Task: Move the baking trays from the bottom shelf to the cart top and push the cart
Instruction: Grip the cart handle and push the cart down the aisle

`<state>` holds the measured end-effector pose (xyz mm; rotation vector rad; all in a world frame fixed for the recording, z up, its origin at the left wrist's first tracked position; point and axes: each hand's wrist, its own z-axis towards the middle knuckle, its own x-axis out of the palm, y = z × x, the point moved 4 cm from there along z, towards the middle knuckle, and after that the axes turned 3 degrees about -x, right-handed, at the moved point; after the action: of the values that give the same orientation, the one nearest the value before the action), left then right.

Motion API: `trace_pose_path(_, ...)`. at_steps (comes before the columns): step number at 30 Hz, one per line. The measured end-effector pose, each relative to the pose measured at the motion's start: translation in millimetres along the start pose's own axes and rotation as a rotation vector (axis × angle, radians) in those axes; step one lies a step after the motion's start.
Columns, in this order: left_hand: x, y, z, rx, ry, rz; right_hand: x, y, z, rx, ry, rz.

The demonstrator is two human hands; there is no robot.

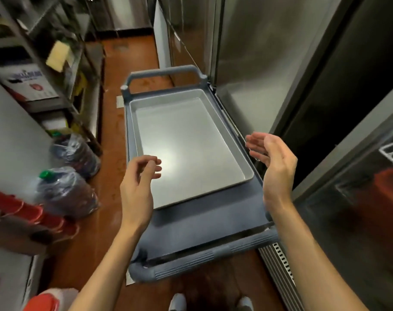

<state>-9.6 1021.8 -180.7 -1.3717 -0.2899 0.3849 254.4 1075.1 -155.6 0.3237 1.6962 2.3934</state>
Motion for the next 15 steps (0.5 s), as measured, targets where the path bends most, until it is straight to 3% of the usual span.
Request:
trace_pose_path(10,45.8,14.8,-53.9,-0.001,-0.229,0.102,-24.7,-41.4,23.4,0.131,0.337,0.167)
trace_pose_path(15,55.1,48.2,-85.9,-0.103,-0.182,0.281,-35.1,-79.3,-0.7,0.178,0.55,0.038)
